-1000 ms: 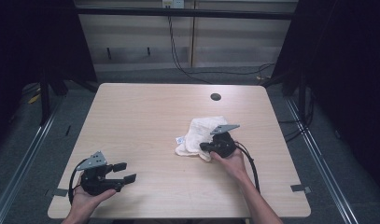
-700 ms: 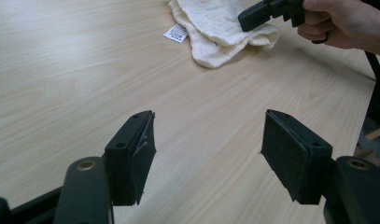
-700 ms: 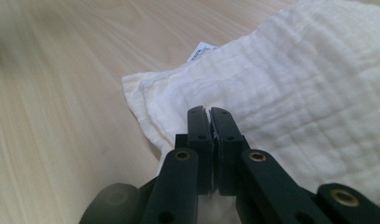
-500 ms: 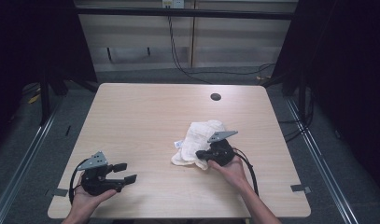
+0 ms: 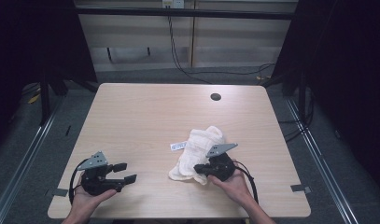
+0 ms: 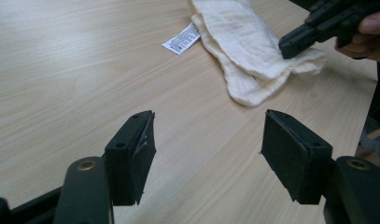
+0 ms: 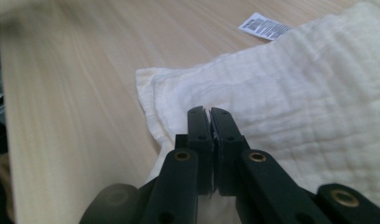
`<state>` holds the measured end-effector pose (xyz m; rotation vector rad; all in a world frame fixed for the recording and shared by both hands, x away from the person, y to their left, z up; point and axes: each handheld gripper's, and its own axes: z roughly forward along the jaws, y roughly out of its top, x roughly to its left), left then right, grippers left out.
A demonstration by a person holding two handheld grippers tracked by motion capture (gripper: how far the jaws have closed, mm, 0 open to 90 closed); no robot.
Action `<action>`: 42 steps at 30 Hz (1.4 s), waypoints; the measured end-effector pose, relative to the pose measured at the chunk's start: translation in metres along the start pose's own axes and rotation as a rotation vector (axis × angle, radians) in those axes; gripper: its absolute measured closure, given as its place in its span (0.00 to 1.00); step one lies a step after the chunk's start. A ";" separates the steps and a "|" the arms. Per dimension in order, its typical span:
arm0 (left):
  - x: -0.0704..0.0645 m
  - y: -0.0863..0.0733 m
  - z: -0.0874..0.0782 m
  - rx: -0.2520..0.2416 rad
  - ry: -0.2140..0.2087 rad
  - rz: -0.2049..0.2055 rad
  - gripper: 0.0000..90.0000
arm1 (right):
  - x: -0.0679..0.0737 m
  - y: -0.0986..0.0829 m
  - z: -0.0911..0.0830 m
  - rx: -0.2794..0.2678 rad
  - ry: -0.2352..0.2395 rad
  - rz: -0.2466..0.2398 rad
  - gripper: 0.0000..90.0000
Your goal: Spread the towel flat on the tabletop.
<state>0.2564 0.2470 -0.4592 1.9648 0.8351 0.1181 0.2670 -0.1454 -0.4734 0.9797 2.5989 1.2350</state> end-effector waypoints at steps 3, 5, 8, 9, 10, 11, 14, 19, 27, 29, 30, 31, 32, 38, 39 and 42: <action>0.000 0.000 0.001 0.001 -0.005 0.002 0.38 | 0.007 -0.002 -0.006 -0.017 0.018 0.014 0.97; 0.000 0.000 0.001 0.003 -0.005 0.004 0.38 | 0.013 -0.005 -0.007 -0.009 0.021 0.004 0.97; -0.001 0.000 0.001 0.003 -0.006 0.004 0.38 | 0.018 -0.010 -0.005 0.013 0.023 -0.002 0.97; -0.001 0.000 0.001 0.001 -0.005 0.004 0.38 | 0.019 -0.017 -0.001 0.030 0.015 0.002 0.97; -0.001 0.000 0.001 0.001 -0.005 0.004 0.38 | 0.017 -0.021 0.002 0.039 0.015 0.006 0.97; 0.000 0.000 0.001 0.002 -0.005 0.003 0.38 | 0.016 -0.023 0.004 0.049 0.008 0.006 0.97; -0.001 0.000 0.000 0.002 -0.013 0.003 0.38 | 0.014 -0.025 0.006 0.062 0.013 0.010 0.96; 0.000 0.000 0.001 0.005 -0.007 0.009 0.39 | 0.017 -0.020 0.003 0.042 -0.023 -0.005 0.73; -0.002 0.000 0.002 0.006 -0.006 0.012 0.39 | 0.033 0.007 0.007 0.004 0.010 -0.050 0.76; -0.002 0.000 0.002 0.006 -0.007 0.012 0.39 | 0.038 0.010 0.018 0.025 0.022 -0.067 0.76; -0.002 0.000 0.002 0.007 -0.007 0.012 0.39 | 0.039 0.012 0.024 0.034 0.029 -0.072 0.77; -0.002 0.000 0.002 0.007 -0.005 0.013 0.39 | 0.041 0.014 0.028 0.042 0.027 -0.081 0.76; -0.002 0.000 0.002 0.007 -0.005 0.013 0.39 | 0.041 0.016 0.032 0.048 0.039 -0.087 0.75; -0.002 0.000 0.000 0.002 -0.009 0.012 0.39 | 0.045 0.014 0.049 0.081 0.020 -0.109 0.70; -0.003 -0.001 0.001 0.002 -0.011 0.013 0.39 | 0.044 0.012 0.050 0.083 0.013 -0.115 0.70; -0.003 0.000 0.001 0.006 -0.012 0.017 0.39 | 0.046 0.008 0.054 0.087 -0.003 -0.129 0.72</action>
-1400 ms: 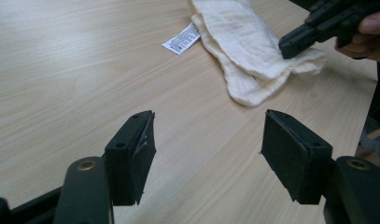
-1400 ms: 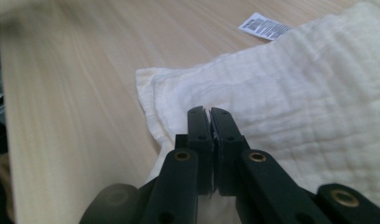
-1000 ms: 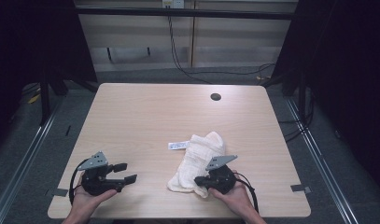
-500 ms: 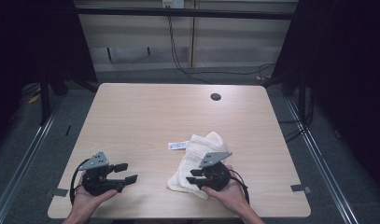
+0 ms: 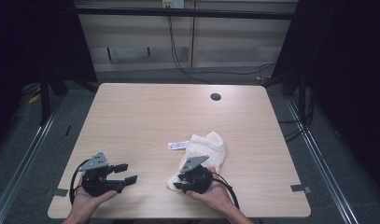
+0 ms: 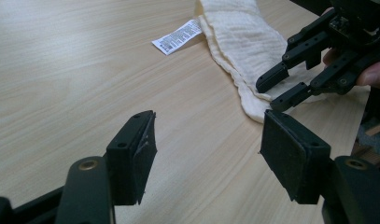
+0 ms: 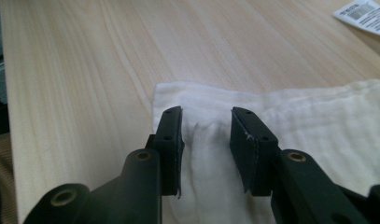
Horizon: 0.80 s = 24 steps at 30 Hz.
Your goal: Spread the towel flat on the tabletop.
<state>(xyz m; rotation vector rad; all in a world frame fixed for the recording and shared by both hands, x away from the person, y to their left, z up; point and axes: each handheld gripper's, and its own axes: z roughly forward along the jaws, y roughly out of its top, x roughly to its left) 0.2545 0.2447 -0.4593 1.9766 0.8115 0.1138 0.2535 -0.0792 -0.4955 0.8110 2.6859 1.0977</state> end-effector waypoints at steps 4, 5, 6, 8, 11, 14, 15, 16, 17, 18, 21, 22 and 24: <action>-0.001 0.001 0.002 0.001 0.000 0.001 0.39 | 0.001 0.000 -0.001 0.003 -0.004 -0.005 0.89; -0.001 0.001 0.002 0.002 0.000 0.003 0.39 | 0.000 0.000 -0.001 0.002 -0.001 0.001 0.92; -0.001 0.001 0.002 0.002 0.000 0.003 0.39 | -0.001 0.001 -0.002 0.001 -0.004 0.001 0.94; -0.002 0.001 0.004 0.010 -0.004 0.008 0.39 | -0.002 0.002 -0.005 0.005 0.007 0.001 0.95; -0.007 0.000 0.009 0.046 -0.017 0.036 0.40 | -0.003 0.005 -0.014 -0.028 0.023 0.022 0.96; -0.014 0.003 0.015 0.057 -0.043 0.049 0.40 | -0.006 0.006 -0.026 -0.071 0.031 0.060 0.94; -0.016 0.005 0.017 0.056 -0.046 0.057 0.40 | -0.008 0.006 -0.028 -0.079 0.030 0.065 0.94; -0.016 0.005 0.017 0.056 -0.046 0.057 0.40 | -0.008 0.006 -0.028 -0.079 0.030 0.065 0.94; -0.020 0.008 0.020 0.047 -0.068 0.051 0.40 | -0.010 0.004 -0.029 -0.077 0.027 0.074 0.93; -0.020 0.008 0.020 0.047 -0.068 0.051 0.40 | -0.010 0.004 -0.029 -0.077 0.027 0.074 0.93; -0.024 0.013 0.023 0.045 -0.071 0.064 0.40 | -0.010 0.002 -0.028 -0.057 0.023 0.069 0.97; -0.024 0.013 0.023 0.045 -0.071 0.064 0.40 | -0.010 0.002 -0.028 -0.057 0.023 0.069 0.97; -0.025 0.017 0.027 0.062 -0.081 0.077 0.43 | -0.012 0.002 -0.034 -0.064 0.009 0.080 0.97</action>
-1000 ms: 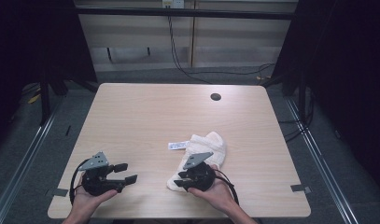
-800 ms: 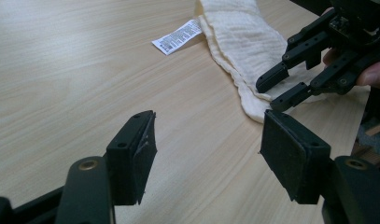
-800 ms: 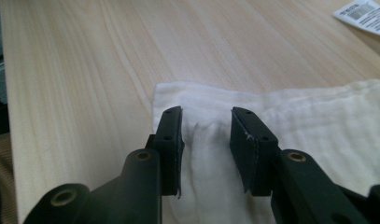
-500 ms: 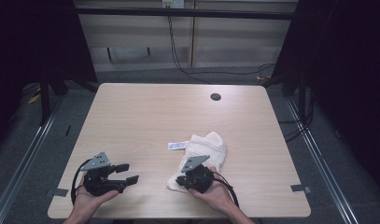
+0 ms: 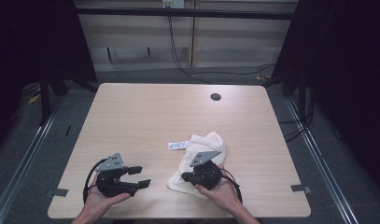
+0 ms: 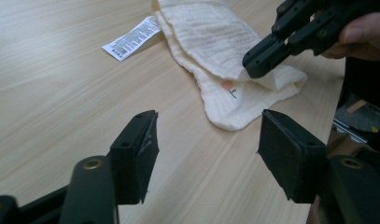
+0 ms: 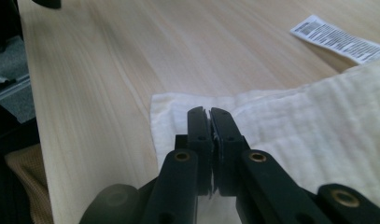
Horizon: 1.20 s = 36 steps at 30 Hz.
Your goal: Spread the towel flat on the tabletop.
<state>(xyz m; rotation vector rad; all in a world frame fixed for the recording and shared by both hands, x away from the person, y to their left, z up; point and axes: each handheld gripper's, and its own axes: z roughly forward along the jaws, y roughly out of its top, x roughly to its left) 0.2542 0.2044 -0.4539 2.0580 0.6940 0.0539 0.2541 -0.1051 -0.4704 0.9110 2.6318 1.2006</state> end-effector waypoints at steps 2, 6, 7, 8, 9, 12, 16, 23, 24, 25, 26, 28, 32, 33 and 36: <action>-0.001 0.004 0.003 0.001 -0.020 0.021 0.49 | -0.002 0.001 -0.010 -0.020 -0.012 0.003 0.97; -0.001 0.015 0.013 -0.001 -0.075 0.049 0.62 | -0.011 -0.003 -0.035 -0.081 -0.044 0.041 0.98; -0.001 0.018 0.016 -0.001 -0.083 0.050 0.64 | -0.014 -0.006 -0.040 -0.094 -0.050 0.050 0.98; -0.001 0.021 0.020 0.001 -0.097 0.057 0.67 | -0.017 -0.008 -0.045 -0.107 -0.057 0.066 0.98; -0.001 0.023 0.025 0.003 -0.113 0.058 0.69 | -0.019 -0.011 -0.049 -0.118 -0.063 0.078 0.98; -0.002 0.029 0.034 0.016 -0.124 0.065 0.70 | -0.025 -0.019 -0.060 -0.133 -0.086 0.095 0.98; -0.001 0.037 0.052 0.019 -0.122 0.069 0.64 | -0.028 -0.027 -0.069 -0.135 -0.104 0.106 0.97; -0.002 0.016 0.056 0.022 -0.128 0.102 0.67 | -0.038 -0.046 -0.091 -0.158 -0.156 0.146 0.97; -0.002 0.013 0.056 0.032 -0.124 0.110 0.68 | -0.039 -0.049 -0.093 -0.163 -0.163 0.149 0.97; -0.001 0.011 0.057 0.035 -0.131 0.107 0.68 | -0.039 -0.052 -0.093 -0.170 -0.166 0.154 0.97; -0.001 0.011 0.057 0.035 -0.131 0.107 0.68 | -0.039 -0.052 -0.093 -0.170 -0.166 0.154 0.97; -0.003 0.009 0.062 0.051 -0.136 0.117 0.68 | -0.042 -0.060 -0.094 -0.169 -0.178 0.168 0.97; -0.006 0.009 0.070 0.071 -0.147 0.132 0.68 | -0.046 -0.064 -0.097 -0.166 -0.183 0.178 0.97; -0.006 0.009 0.073 0.079 -0.153 0.134 0.68 | -0.045 -0.065 -0.098 -0.164 -0.189 0.167 0.97; -0.005 0.009 0.083 0.099 -0.165 0.134 0.68 | -0.044 -0.066 -0.099 -0.161 -0.190 0.160 0.97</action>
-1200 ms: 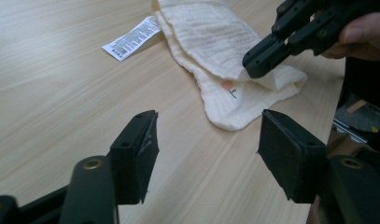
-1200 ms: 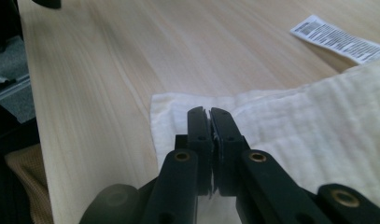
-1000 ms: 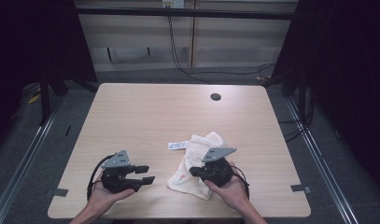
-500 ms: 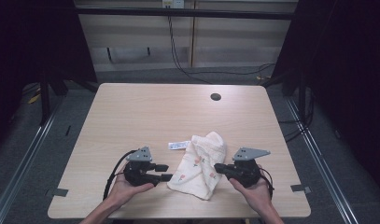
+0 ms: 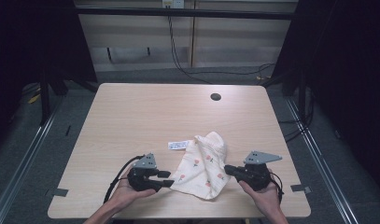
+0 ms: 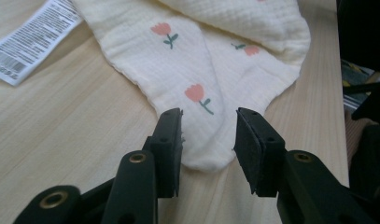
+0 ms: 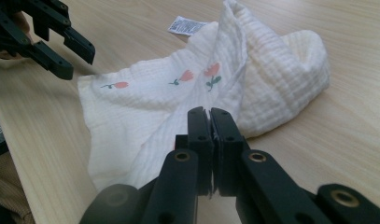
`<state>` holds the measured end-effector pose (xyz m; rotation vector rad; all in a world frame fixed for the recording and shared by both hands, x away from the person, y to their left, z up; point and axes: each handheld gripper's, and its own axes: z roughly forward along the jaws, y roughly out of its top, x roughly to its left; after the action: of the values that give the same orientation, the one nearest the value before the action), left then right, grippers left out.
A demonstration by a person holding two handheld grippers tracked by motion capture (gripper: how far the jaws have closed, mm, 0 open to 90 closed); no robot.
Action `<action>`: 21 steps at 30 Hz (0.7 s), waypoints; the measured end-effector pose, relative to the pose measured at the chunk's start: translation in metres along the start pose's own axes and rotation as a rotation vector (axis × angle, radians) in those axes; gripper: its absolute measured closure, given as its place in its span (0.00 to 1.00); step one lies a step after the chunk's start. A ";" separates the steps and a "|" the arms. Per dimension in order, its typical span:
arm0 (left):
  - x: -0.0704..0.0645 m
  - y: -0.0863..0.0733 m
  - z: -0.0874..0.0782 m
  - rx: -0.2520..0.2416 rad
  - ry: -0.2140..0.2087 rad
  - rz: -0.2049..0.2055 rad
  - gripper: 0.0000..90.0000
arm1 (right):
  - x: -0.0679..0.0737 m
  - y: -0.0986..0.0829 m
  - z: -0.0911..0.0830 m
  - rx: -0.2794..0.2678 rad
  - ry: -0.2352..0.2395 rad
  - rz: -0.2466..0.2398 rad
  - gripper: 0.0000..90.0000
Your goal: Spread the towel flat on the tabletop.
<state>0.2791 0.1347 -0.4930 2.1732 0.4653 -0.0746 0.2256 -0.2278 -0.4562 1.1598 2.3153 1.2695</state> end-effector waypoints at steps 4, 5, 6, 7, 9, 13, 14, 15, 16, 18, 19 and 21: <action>0.000 -0.001 0.006 0.033 -0.014 0.025 0.69 | -0.004 -0.003 0.000 0.007 -0.005 0.013 0.97; -0.002 -0.003 0.008 0.050 -0.032 0.032 0.70 | -0.005 -0.004 0.000 0.013 -0.007 0.020 0.97; -0.003 -0.003 0.009 0.052 -0.009 0.041 0.71 | -0.006 -0.004 0.000 0.015 -0.009 0.024 0.97; -0.003 -0.003 0.009 0.052 -0.009 0.041 0.70 | -0.006 -0.004 0.000 0.015 -0.009 0.024 0.97; -0.002 -0.006 0.010 0.047 -0.007 0.042 0.69 | -0.010 -0.006 0.001 0.028 -0.018 0.023 0.97; -0.004 -0.007 0.010 0.045 -0.014 0.049 0.63 | -0.013 -0.008 0.000 0.045 -0.038 0.029 0.97; -0.006 -0.008 0.010 0.046 -0.016 0.057 0.61 | -0.014 -0.008 -0.002 0.038 -0.040 0.035 0.97; -0.007 -0.009 0.010 0.043 -0.025 0.068 0.60 | -0.015 -0.009 -0.003 0.035 -0.040 0.046 0.97; -0.007 -0.009 0.010 0.043 -0.025 0.068 0.59 | -0.015 -0.009 -0.003 0.035 -0.040 0.046 0.97; -0.008 -0.011 0.006 0.048 -0.022 0.062 0.60 | -0.018 -0.010 -0.006 0.030 -0.052 0.053 0.97; -0.009 -0.013 0.005 0.045 -0.021 0.073 0.60 | -0.019 -0.010 -0.006 0.029 -0.059 0.054 0.97; -0.011 -0.014 0.005 0.040 -0.007 0.084 0.61 | -0.022 -0.011 -0.009 0.022 -0.068 0.061 0.97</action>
<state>0.2646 0.1355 -0.5046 2.2281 0.3705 -0.0454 0.2293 -0.2528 -0.4627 1.2692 2.2664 1.2085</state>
